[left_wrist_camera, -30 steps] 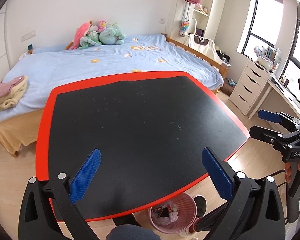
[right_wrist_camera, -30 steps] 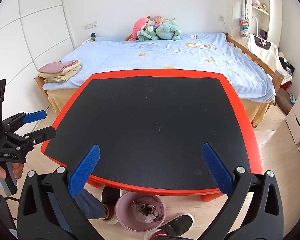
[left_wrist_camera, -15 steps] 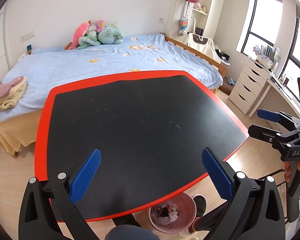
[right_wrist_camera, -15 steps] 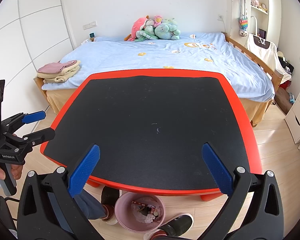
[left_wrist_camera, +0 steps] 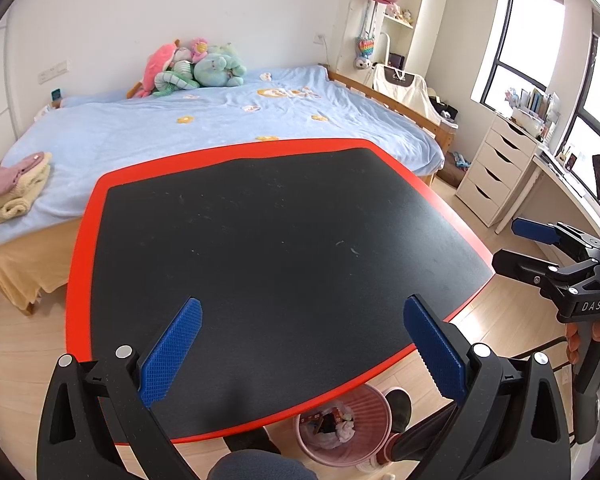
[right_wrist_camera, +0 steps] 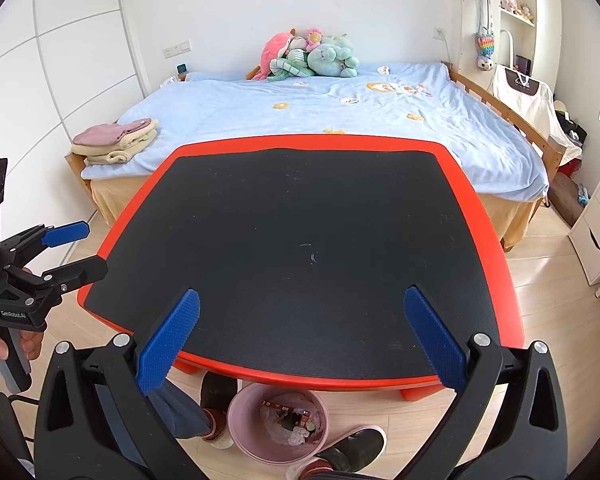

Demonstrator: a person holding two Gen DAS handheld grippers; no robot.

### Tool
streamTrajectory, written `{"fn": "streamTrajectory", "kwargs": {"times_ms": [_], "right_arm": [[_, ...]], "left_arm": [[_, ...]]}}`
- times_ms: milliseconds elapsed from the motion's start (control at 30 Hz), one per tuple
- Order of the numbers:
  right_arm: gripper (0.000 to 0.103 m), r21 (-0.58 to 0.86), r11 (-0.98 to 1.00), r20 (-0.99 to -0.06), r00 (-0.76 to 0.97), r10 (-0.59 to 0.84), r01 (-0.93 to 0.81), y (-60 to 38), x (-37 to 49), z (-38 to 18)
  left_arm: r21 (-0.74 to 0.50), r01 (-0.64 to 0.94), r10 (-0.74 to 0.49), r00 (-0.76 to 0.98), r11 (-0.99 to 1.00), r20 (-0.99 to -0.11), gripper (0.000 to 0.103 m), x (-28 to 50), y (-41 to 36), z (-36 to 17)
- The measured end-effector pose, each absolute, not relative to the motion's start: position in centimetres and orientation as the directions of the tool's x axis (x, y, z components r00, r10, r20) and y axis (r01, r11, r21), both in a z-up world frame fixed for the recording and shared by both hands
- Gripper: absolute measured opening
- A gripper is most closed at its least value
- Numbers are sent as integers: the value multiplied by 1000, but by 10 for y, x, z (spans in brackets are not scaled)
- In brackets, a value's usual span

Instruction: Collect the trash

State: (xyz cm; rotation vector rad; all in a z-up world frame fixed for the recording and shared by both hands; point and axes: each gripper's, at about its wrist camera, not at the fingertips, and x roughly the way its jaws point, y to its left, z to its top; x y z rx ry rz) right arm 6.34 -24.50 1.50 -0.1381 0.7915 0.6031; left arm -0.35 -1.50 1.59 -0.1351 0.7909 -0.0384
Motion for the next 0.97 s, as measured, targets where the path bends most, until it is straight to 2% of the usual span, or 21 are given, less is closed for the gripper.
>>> {"fn": "streamTrajectory", "kwargs": {"times_ms": [767,967], "right_arm": [[100,104,828,-720,533,444,-551,-242,70,1],[100,106,830,-727,527,440,-547,-239,73,-4]], "left_arm": [[-141,-8,-96,697,990,-711,97,-3,-18,5],[-111,-29,-61,691,993,-721,97,3,-17,2]]}}
